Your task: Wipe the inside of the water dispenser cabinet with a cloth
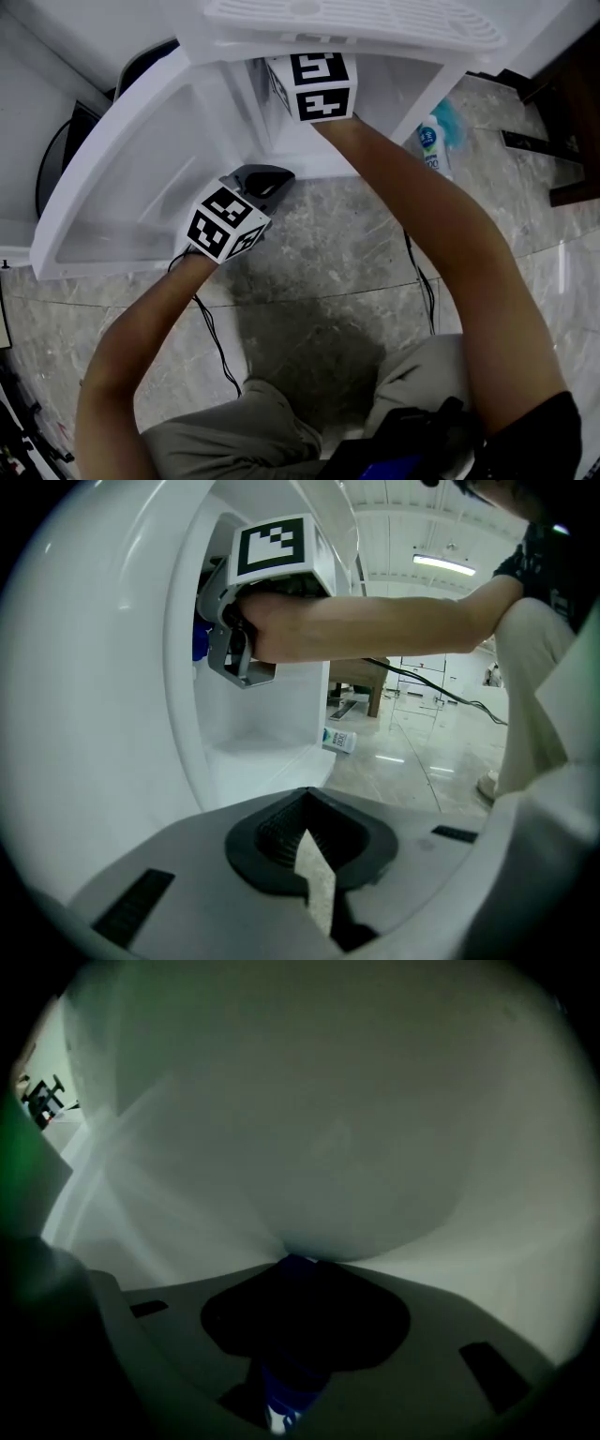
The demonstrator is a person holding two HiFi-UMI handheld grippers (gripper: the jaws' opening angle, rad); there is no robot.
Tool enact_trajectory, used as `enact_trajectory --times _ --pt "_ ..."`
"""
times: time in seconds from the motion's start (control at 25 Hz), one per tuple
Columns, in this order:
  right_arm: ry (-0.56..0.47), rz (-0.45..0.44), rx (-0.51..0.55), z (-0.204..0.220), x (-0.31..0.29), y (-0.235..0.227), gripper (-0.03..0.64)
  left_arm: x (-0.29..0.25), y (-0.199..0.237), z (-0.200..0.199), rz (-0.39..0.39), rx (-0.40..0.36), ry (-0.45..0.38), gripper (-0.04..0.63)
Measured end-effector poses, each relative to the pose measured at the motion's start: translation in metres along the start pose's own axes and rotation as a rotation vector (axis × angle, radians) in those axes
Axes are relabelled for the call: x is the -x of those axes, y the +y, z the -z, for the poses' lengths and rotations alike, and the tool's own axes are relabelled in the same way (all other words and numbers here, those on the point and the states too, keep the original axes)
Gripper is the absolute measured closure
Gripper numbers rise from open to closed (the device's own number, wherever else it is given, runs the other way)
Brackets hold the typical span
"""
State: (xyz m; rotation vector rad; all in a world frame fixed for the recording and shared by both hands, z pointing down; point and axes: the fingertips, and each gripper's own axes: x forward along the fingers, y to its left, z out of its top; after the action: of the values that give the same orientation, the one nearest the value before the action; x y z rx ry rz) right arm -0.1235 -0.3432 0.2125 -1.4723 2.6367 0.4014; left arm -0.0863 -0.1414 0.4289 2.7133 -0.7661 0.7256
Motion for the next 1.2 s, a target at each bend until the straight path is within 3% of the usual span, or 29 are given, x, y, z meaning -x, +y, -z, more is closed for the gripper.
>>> enact_trajectory --times 0.16,0.44,0.84,1.2 --pt "0.006 0.016 -0.039 0.0 -0.003 -0.003 0.505 0.004 0.002 0.004 -0.008 -0.001 0.009 0.589" --pt "-0.009 -0.054 -0.051 -0.014 0.027 0.017 0.505 0.004 0.005 0.001 -0.012 -0.005 0.0 0.589" --pt "0.044 0.021 -0.11 0.006 -0.005 -0.001 0.508 0.008 0.005 0.001 -0.017 -0.004 -0.006 0.589" --pt "0.13 -0.264 -0.104 0.002 0.063 0.029 0.508 0.017 0.016 -0.021 -0.134 -0.081 -0.06 0.588"
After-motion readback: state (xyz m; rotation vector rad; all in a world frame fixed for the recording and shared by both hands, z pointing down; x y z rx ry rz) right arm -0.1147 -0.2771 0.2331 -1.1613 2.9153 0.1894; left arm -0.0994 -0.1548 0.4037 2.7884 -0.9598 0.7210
